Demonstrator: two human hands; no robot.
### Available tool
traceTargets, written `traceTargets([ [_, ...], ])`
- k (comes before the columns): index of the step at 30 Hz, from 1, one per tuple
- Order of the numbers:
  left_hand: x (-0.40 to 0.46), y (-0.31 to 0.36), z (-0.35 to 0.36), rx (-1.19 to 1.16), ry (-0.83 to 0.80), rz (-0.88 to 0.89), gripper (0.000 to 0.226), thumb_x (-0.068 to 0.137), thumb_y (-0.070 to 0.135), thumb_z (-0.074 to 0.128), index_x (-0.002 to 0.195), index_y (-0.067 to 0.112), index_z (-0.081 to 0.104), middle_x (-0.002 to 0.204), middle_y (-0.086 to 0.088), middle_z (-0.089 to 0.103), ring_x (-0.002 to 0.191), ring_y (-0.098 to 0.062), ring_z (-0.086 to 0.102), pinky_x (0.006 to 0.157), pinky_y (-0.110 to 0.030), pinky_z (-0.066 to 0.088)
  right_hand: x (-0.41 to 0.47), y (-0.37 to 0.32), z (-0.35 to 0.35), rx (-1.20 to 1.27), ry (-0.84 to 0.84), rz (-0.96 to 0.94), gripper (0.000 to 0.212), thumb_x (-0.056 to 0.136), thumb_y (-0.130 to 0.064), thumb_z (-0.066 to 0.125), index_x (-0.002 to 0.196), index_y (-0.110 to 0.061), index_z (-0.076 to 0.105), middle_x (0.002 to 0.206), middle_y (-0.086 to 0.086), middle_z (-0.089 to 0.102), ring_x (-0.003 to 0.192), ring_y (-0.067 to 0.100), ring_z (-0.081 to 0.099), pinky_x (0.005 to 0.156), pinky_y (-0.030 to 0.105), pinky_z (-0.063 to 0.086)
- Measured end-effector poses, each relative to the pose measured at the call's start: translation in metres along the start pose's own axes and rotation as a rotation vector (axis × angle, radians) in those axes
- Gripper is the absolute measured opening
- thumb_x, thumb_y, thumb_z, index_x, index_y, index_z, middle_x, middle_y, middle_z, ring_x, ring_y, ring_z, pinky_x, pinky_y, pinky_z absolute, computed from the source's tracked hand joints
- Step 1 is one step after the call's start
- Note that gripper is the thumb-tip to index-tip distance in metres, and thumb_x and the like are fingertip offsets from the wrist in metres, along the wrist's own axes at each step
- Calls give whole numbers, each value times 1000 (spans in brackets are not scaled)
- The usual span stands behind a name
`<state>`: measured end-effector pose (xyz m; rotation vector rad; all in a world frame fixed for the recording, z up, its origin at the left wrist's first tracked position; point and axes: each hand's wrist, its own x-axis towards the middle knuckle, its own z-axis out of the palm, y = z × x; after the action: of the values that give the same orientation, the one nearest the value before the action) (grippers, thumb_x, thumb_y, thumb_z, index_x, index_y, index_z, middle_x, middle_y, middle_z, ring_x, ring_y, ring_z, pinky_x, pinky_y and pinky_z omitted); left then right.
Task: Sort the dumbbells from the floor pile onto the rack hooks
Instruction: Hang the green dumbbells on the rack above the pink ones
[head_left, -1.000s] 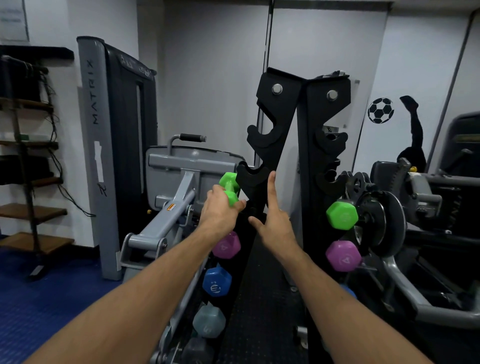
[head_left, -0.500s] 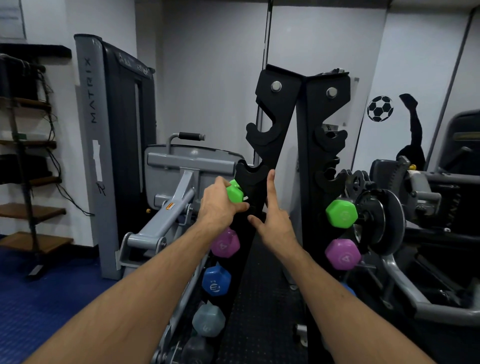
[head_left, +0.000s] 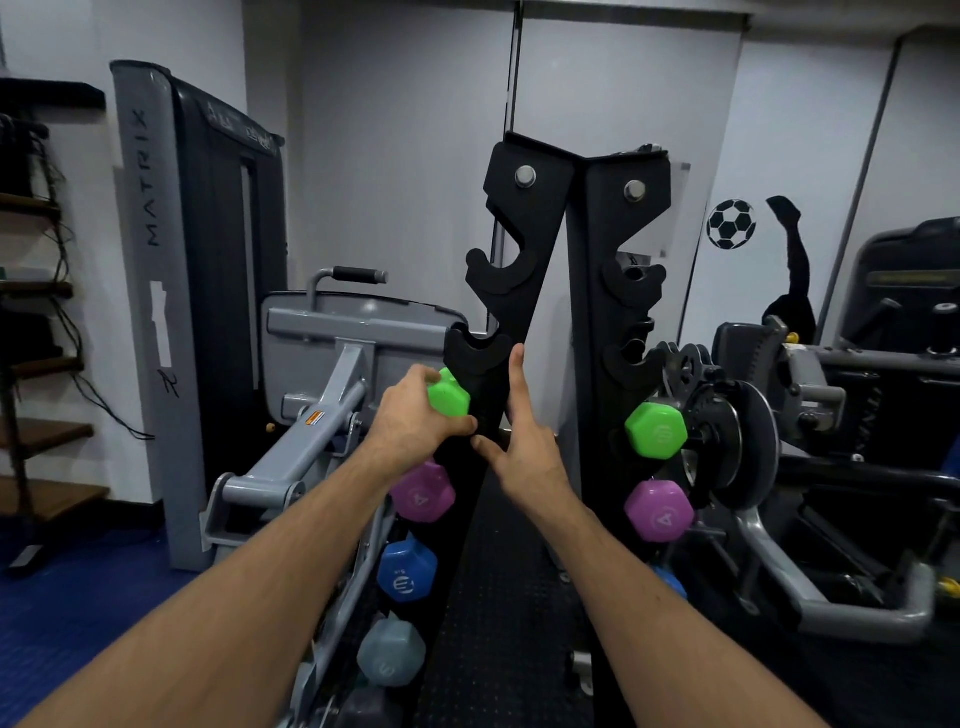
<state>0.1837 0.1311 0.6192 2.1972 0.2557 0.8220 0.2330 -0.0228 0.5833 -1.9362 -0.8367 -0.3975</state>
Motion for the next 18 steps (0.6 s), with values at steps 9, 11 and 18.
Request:
traceTargets([
  [9, 6, -9, 4, -27, -75, 8, 55, 66, 31, 90, 112, 17, 63, 88, 1, 68, 77, -16, 69, 62, -31, 56, 1, 3, 2, 5, 1, -16, 123, 94, -11, 74, 146, -69, -22, 143, -3, 64, 102, 16, 73, 103, 38, 53],
  [11, 6, -9, 5, 4, -96, 15, 54, 67, 32, 89, 110, 18, 60, 90, 0, 67, 79, -17, 68, 59, -29, 53, 1, 3, 1, 6, 0, -15, 123, 94, -13, 74, 146, -69, -22, 143, -5, 63, 105, 16, 72, 100, 32, 49],
  [18, 10, -10, -1, 80, -135, 42, 52, 68, 38, 88, 104, 18, 56, 93, -3, 66, 83, -20, 67, 69, -36, 58, 1, 3, 3, 12, 7, -20, 122, 95, -12, 73, 145, -71, -21, 144, -3, 63, 105, 17, 73, 99, 35, 52],
])
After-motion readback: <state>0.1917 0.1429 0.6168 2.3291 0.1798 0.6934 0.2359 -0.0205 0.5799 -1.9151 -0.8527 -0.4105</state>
